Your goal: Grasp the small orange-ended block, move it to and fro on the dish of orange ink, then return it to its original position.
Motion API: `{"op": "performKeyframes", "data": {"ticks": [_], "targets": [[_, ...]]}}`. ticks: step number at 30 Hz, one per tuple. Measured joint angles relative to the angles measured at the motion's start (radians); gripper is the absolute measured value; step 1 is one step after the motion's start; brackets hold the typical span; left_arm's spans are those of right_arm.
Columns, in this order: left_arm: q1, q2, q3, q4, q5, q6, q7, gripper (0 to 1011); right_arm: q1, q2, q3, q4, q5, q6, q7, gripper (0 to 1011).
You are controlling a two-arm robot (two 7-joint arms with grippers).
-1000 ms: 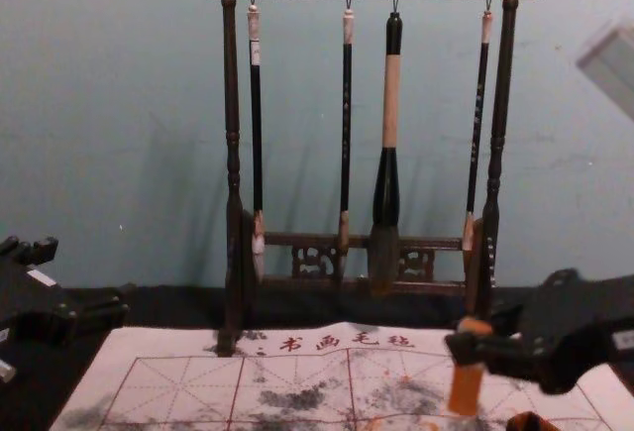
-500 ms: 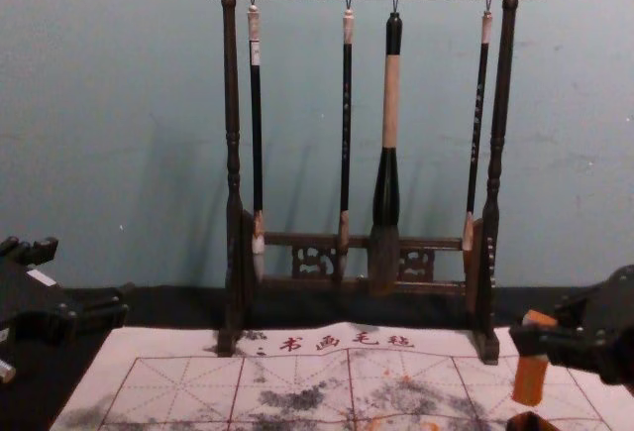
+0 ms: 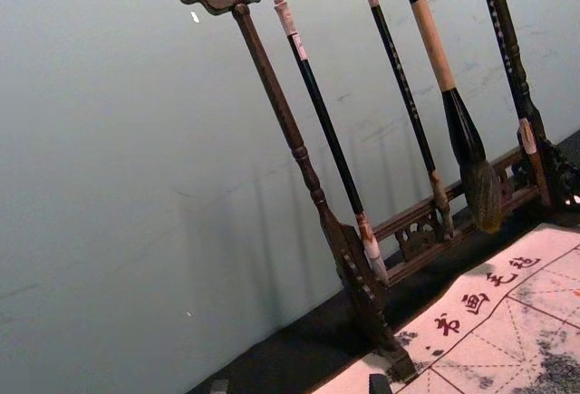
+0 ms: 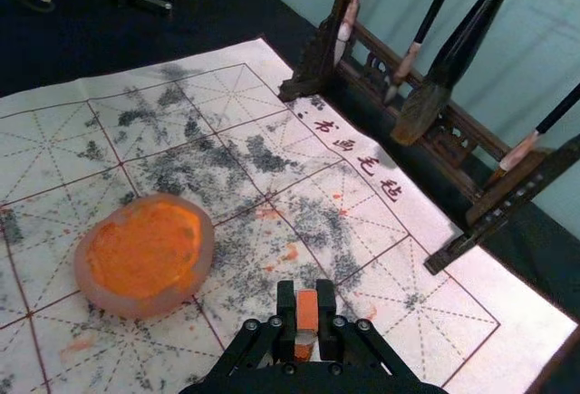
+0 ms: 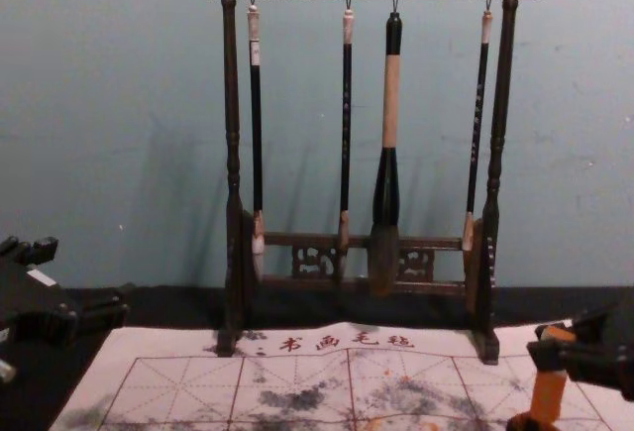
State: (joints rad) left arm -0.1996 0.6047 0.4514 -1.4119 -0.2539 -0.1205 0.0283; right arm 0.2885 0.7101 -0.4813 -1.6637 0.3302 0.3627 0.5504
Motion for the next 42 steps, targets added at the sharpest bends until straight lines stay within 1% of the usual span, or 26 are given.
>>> {"op": "performKeyframes", "data": {"ticks": [6, 13, 23, 33, 42], "targets": [[0.0, 0.0, 0.0, 0.0, 0.0, 0.0, 0.0, 1001, -0.006, 0.002, -0.001, -0.003, 0.002, 0.0, 0.009, 91], [0.0, 0.0, 0.0, 0.0, 0.0, 0.0, 0.0, 1001, -0.006, -0.003, -0.007, 0.009, 0.001, 0.003, 0.01, 91], [0.0, 0.0, 0.0, 0.0, 0.0, 0.0, 0.0, 1001, 0.01, -0.018, -0.025, 0.041, -0.011, 0.003, 0.019, 91], [0.0, 0.0, 0.0, 0.0, 0.0, 0.0, 0.0, 1001, 0.031, -0.042, -0.049, 0.086, -0.033, 0.009, 0.025, 91], [0.0, 0.0, 0.0, 0.0, 0.0, 0.0, 0.0, 1001, 0.039, -0.055, -0.055, 0.107, -0.041, 0.016, 0.027, 91]]}}
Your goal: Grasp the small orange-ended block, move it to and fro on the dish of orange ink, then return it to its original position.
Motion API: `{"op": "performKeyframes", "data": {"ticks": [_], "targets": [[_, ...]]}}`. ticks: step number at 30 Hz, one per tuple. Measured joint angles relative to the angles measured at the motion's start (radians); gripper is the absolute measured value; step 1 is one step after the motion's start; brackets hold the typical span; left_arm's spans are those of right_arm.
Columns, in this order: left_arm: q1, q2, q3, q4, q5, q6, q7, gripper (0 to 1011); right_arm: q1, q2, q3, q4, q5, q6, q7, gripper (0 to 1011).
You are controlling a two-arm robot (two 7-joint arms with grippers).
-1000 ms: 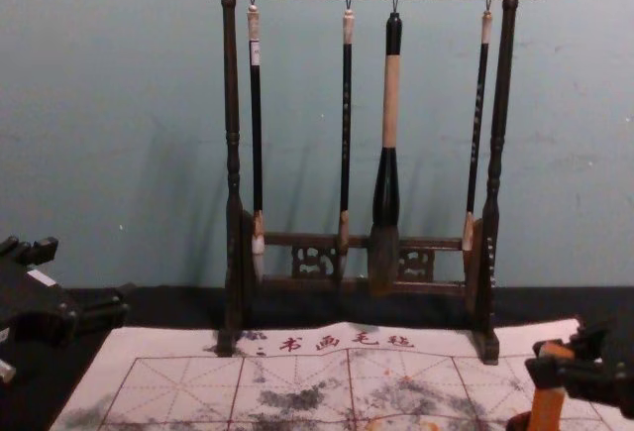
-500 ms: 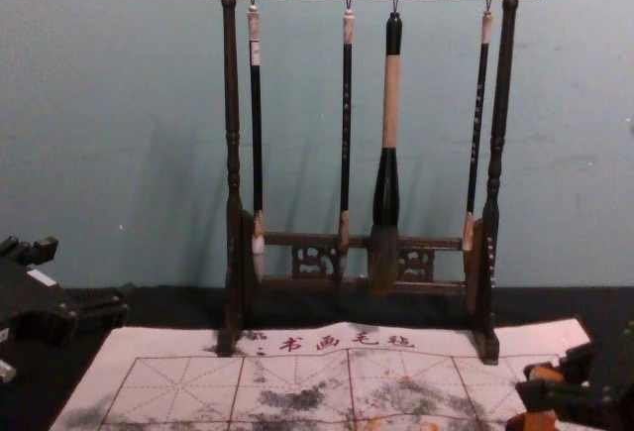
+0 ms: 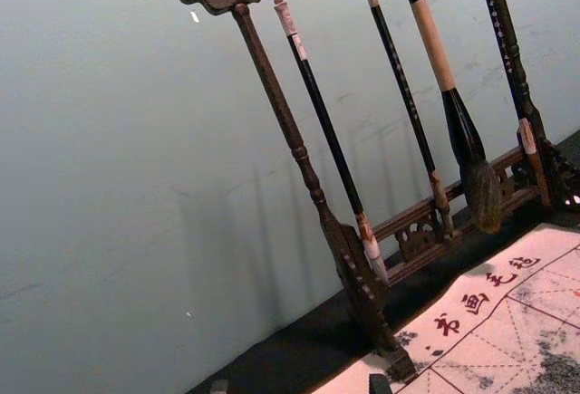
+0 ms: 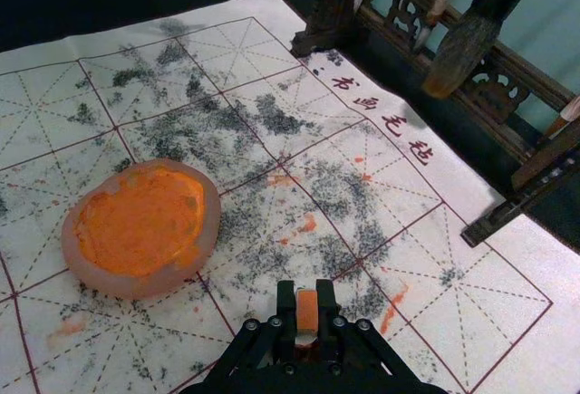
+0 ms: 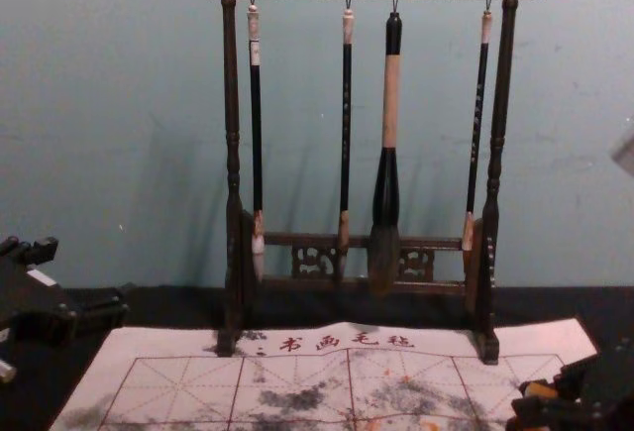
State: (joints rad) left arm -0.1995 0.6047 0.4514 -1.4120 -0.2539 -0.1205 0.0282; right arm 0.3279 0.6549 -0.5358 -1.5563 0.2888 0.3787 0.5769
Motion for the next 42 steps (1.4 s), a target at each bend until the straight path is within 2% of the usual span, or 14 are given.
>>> {"op": "performKeyframes", "data": {"ticks": [33, 36, 38, 39, 42], "targets": [[0.0, 0.0, 0.0, 0.0, 0.0, 0.0, 0.0, 1001, 0.002, -0.001, -0.001, 0.0, -0.002, -0.004, 0.009, 93], [0.0, 0.0, 0.0, 0.0, 0.0, 0.0, 0.0, 1001, 0.002, -0.001, -0.001, 0.0, -0.002, -0.004, 0.009, 144], [0.0, 0.0, 0.0, 0.0, 0.0, 0.0, 0.0, 1001, 0.002, -0.001, -0.001, 0.0, -0.002, -0.004, 0.008, 243], [0.0, 0.0, 0.0, 0.0, 0.0, 0.0, 0.0, 1001, 0.002, -0.001, -0.001, 0.0, -0.002, -0.004, 0.008, 243], [0.0, 0.0, 0.0, 0.0, 0.0, 0.0, 0.0, 1002, 0.002, -0.001, -0.001, 0.0, -0.002, -0.003, 0.008, 348]]}}
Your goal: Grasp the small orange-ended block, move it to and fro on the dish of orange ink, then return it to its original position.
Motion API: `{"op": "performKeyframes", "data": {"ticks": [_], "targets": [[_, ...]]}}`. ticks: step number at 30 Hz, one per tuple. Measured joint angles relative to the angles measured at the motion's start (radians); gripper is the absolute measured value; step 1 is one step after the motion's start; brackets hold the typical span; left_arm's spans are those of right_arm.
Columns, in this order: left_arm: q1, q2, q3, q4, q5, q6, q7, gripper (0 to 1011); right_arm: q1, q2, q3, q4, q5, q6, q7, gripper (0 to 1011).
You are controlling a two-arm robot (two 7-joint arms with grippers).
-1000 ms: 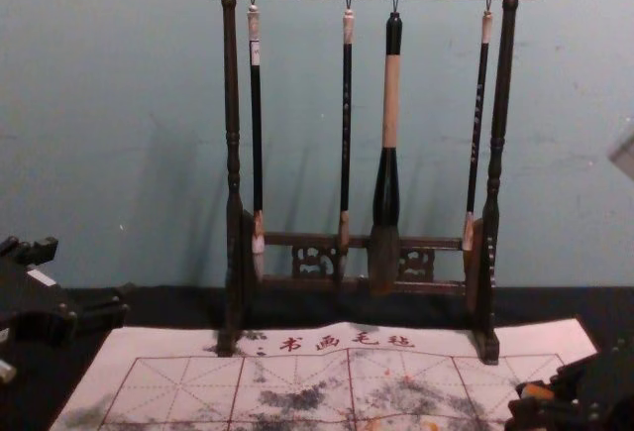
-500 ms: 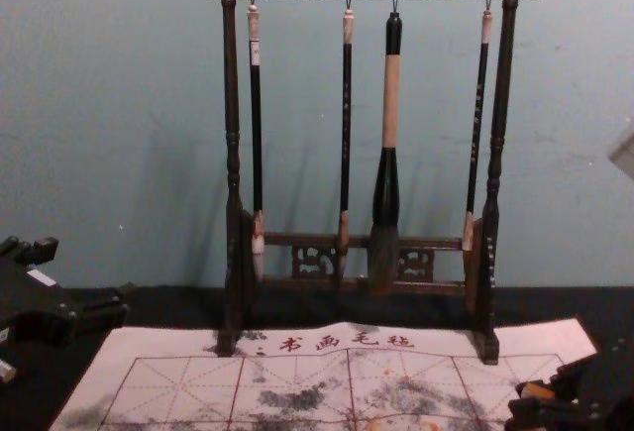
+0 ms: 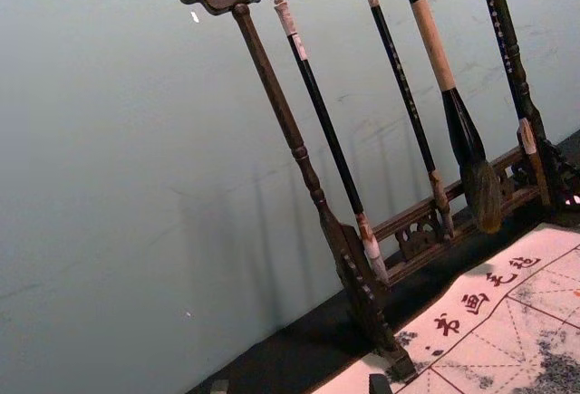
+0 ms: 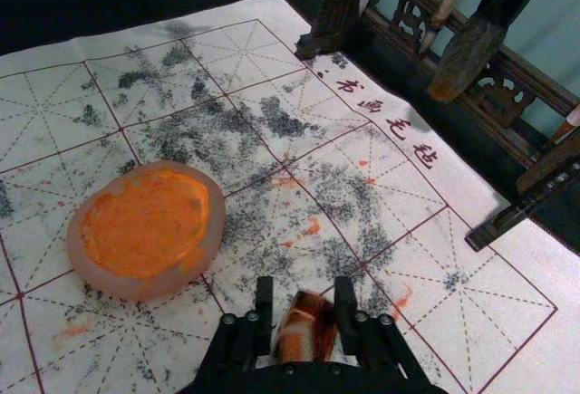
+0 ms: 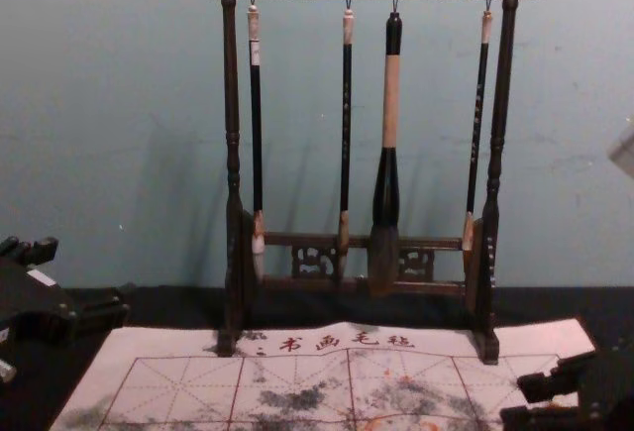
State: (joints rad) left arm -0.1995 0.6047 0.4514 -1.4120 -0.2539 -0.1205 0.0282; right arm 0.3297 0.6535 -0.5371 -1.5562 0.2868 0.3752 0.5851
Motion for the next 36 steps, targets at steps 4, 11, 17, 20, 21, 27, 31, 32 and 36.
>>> {"op": "performKeyframes", "data": {"ticks": [4, 11, 17, 20, 21, 27, 31, 32, 36], "targets": [[0.0, 0.0, 0.0, 0.0, 0.0, 0.0, 0.0, 1001, 0.0, 0.0, 0.0, 0.0, 0.0, 0.0, 0.0, 482], [0.0, 0.0, 0.0, 0.0, 0.0, 0.0, 0.0, 1001, 0.0, 0.0, 0.0, 0.0, 0.001, 0.0, 0.0, 715], [0.0, 0.0, 0.0, 0.0, 0.0, 0.0, 0.0, 1001, 0.0, 0.0, 0.0, 0.0, 0.001, 0.0, 0.0, 863], [0.0, 0.0, 0.0, 0.0, 0.0, 0.0, 0.0, 1001, 0.0, 0.0, 0.0, 0.0, 0.001, 0.0, 0.0, 942], [0.0, 0.0, 0.0, 0.0, 0.0, 0.0, 0.0, 1001, 0.0, 0.0, 0.0, 0.0, 0.001, 0.0, 0.0, 985], [0.0, 0.0, 0.0, 0.0, 0.0, 0.0, 0.0, 1001, 0.0, 0.0, 0.0, 0.0, 0.001, 0.0, 0.0, 1000], [0.0, 0.0, 0.0, 0.0, 0.0, 0.0, 0.0, 1001, -0.009, -0.004, 0.011, -0.004, 0.007, -0.01, -0.013, 1000], [0.0, 0.0, 0.0, 0.0, 0.0, 0.0, 0.0, 1001, -0.014, -0.007, 0.017, -0.007, 0.01, -0.018, -0.021, 1000], [0.0, 0.0, 0.0, 0.0, 0.0, 0.0, 0.0, 1001, -0.057, -0.034, 0.079, -0.03, 0.04, -0.081, -0.089, 1000]]}}
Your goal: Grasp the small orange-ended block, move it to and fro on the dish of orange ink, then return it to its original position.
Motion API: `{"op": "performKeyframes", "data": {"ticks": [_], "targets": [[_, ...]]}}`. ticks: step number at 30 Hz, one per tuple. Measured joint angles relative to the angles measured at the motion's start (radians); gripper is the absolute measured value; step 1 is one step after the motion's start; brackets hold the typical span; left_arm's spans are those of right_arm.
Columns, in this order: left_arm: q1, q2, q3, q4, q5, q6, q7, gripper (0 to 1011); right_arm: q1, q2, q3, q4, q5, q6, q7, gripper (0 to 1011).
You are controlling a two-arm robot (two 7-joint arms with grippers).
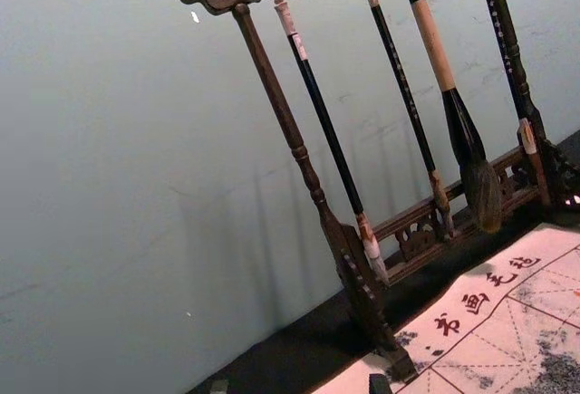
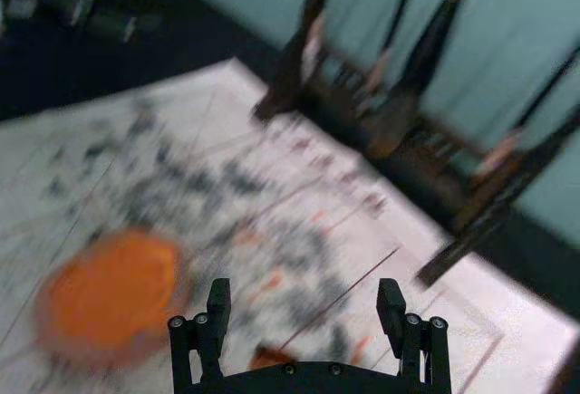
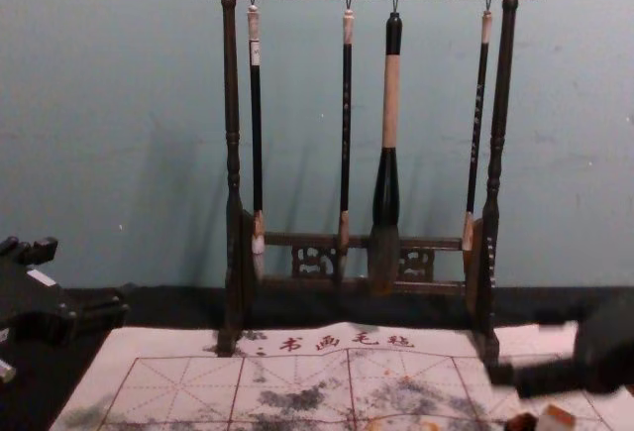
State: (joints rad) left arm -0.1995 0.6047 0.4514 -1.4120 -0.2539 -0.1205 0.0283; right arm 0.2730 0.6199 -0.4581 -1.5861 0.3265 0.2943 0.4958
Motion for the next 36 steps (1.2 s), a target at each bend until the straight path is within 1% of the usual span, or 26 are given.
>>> {"op": "performKeyframes", "data": {"ticks": [4, 5, 6, 9, 10, 12, 13, 15, 16, 19, 21, 24, 29, 36], "targets": [[0.0, 0.0, 0.0, 0.0, 0.0, 0.0, 0.0, 1001, -0.044, -0.036, 0.054, -0.011, 0.001, -0.087, -0.088, 1000], [0.0, 0.0, 0.0, 0.0, 0.0, 0.0, 0.0, 1001, -0.064, -0.056, 0.076, -0.012, -0.008, -0.131, -0.132, 1000], [0.0, 0.0, 0.0, 0.0, 0.0, 0.0, 0.0, 1001, -0.082, -0.078, 0.095, -0.01, -0.029, -0.18, -0.185, 1000], [0.0, 0.0, 0.0, 0.0, 0.0, 0.0, 0.0, 1001, -0.109, -0.109, 0.121, 0.0, -0.066, -0.244, -0.267, 1000], [0.0, 0.0, 0.0, 0.0, 0.0, 0.0, 0.0, 1001, -0.126, -0.128, 0.135, 0.01, -0.092, -0.279, -0.319, 1000], [0.0, 0.0, 0.0, 0.0, 0.0, 0.0, 0.0, 1001, -0.139, -0.144, 0.146, 0.019, -0.114, -0.304, -0.363, 1000], [0.0, 0.0, 0.0, 0.0, 0.0, 0.0, 0.0, 1001, -0.154, -0.158, 0.157, 0.029, -0.133, -0.32, -0.402, 1000], [0.0, 0.0, 0.0, 0.0, 0.0, 0.0, 0.0, 1001, -0.17, -0.173, 0.167, 0.035, -0.148, -0.329, -0.44, 1000], [0.0, 0.0, 0.0, 0.0, 0.0, 0.0, 0.0, 1001, -0.189, -0.189, 0.176, 0.042, -0.163, -0.337, -0.475, 1000], [0.0, 0.0, 0.0, 0.0, 0.0, 0.0, 0.0, 1001, -0.218, -0.215, 0.186, 0.057, -0.19, -0.35, -0.528, 1000], [0.0, 0.0, 0.0, 0.0, 0.0, 0.0, 0.0, 1001, -0.234, -0.231, 0.192, 0.068, -0.209, -0.357, -0.558, 1000], [0.0, 0.0, 0.0, 0.0, 0.0, 0.0, 0.0, 1001, -0.25, -0.247, 0.197, 0.08, -0.231, -0.359, -0.586, 1000], [0.0, 0.0, 0.0, 0.0, 0.0, 0.0, 0.0, 1001, -0.263, -0.258, 0.207, 0.088, -0.239, -0.348, -0.591, 1000], [0.0, 0.0, 0.0, 0.0, 0.0, 0.0, 0.0, 1001, -0.262, -0.257, 0.206, 0.088, -0.24, -0.348, -0.591, 1000]]}}
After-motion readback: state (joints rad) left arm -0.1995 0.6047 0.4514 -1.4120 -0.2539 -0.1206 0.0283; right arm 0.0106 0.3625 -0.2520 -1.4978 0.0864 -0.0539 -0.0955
